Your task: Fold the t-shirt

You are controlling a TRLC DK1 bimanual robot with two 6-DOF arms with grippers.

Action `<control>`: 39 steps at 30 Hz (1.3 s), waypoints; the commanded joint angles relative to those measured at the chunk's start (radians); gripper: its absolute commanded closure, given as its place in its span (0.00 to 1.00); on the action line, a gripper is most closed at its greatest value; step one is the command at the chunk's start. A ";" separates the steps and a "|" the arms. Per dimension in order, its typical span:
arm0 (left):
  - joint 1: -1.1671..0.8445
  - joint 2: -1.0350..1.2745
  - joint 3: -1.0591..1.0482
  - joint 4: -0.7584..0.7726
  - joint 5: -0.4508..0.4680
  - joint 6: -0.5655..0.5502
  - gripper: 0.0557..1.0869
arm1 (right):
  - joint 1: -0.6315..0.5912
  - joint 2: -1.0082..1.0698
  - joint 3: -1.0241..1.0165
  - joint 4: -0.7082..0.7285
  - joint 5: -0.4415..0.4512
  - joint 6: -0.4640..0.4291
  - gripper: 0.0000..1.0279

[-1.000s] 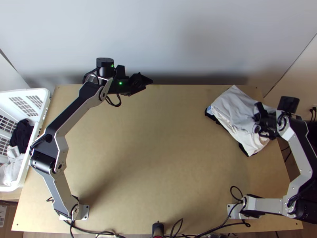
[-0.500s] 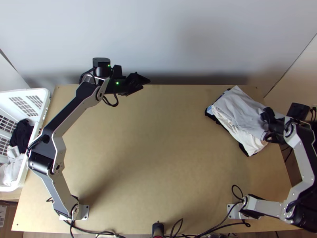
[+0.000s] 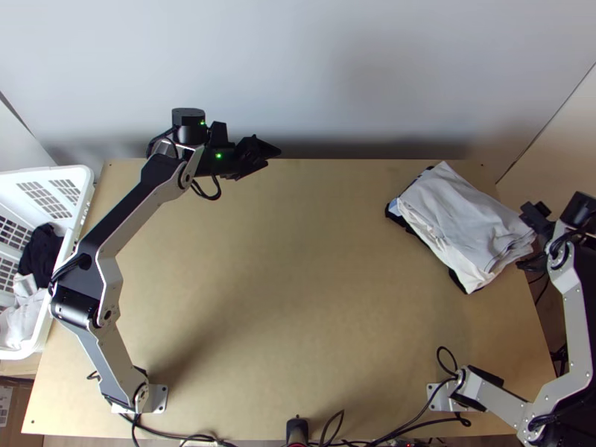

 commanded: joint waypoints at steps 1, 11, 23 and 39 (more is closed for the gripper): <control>0.001 -0.001 0.001 0.001 -0.001 0.000 0.14 | 0.015 -0.044 -0.016 0.101 0.095 -0.136 0.17; 0.007 0.003 0.009 0.001 -0.001 -0.008 0.14 | 0.391 0.053 -0.418 1.016 0.090 -0.495 0.18; 0.064 -0.011 0.009 -0.007 -0.001 -0.008 0.14 | 0.242 0.470 -0.437 1.089 0.090 -0.257 0.17; 0.079 -0.036 0.007 -0.004 -0.002 -0.020 0.14 | 0.501 0.355 0.013 0.907 0.124 -0.252 0.18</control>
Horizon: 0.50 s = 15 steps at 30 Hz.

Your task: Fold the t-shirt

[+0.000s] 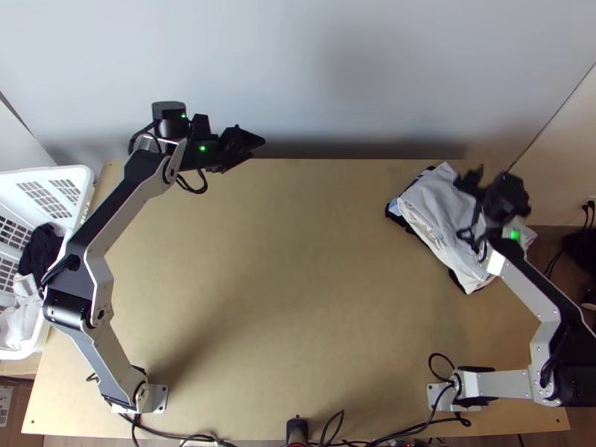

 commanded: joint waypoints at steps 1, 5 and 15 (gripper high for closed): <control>0.013 -0.016 -0.001 0.001 -0.001 -0.011 0.14 | 0.145 0.144 0.187 -0.025 0.005 0.045 0.18; 0.032 -0.042 -0.006 -0.009 -0.001 -0.012 0.14 | 0.159 0.337 0.268 -0.025 -0.001 0.117 0.18; 0.078 -0.068 -0.076 -0.009 -0.032 0.015 0.14 | 0.152 0.547 0.342 -0.034 -0.014 0.161 0.18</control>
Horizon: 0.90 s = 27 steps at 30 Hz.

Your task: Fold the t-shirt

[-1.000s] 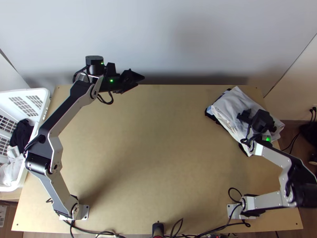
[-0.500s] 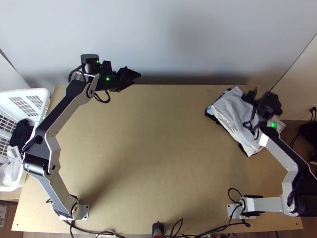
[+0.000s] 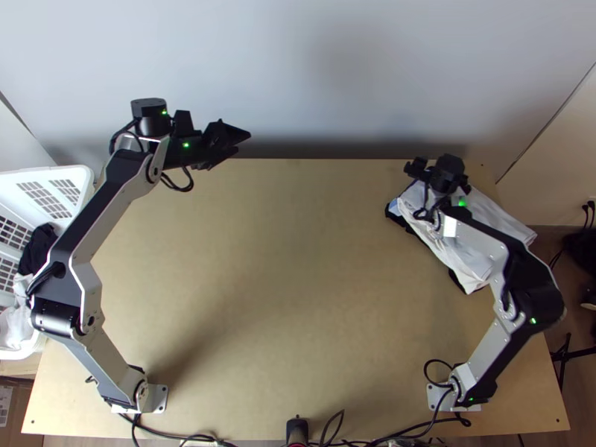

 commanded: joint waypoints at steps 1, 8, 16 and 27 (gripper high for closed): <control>0.021 -0.009 -0.052 0.004 -0.031 0.022 0.14 | 0.005 0.099 0.063 -0.019 -0.009 0.031 0.18; 0.004 -0.015 -0.092 0.017 -0.044 0.020 0.13 | -0.093 -0.291 0.086 -0.234 -0.011 0.035 0.18; 0.010 -0.058 -0.159 0.030 -0.044 0.025 0.13 | -0.376 -0.697 -0.417 -0.211 -0.029 -0.097 0.18; -0.008 -0.087 -0.207 0.053 -0.063 0.019 0.13 | -0.385 -0.648 -0.871 0.153 -0.041 -0.209 0.18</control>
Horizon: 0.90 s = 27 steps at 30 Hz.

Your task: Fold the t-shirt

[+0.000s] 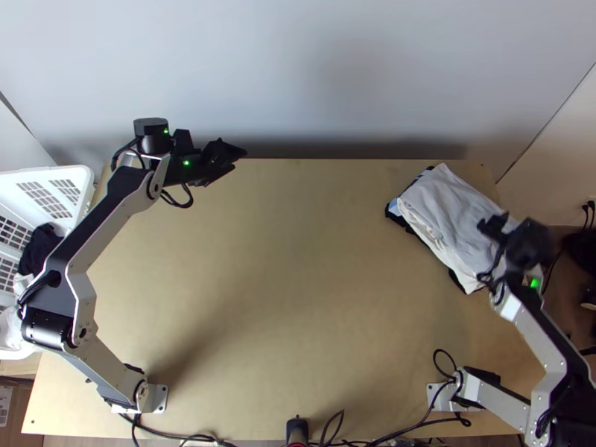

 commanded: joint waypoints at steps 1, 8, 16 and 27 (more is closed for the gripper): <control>0.001 -0.024 -0.035 0.009 -0.018 0.000 0.13 | -0.031 0.066 -0.212 0.140 -0.006 -0.024 0.18; 0.064 -0.187 -0.156 0.012 -0.095 0.031 0.13 | 0.045 -0.255 0.054 -0.206 -0.021 0.035 0.18; 0.257 -0.578 -0.354 0.000 -0.175 0.091 0.07 | 0.269 -0.379 0.540 -0.722 -0.021 0.276 0.18; 0.567 -1.211 -0.745 -0.014 -0.109 0.304 0.06 | 0.427 -0.787 0.316 -0.844 -0.023 0.230 0.04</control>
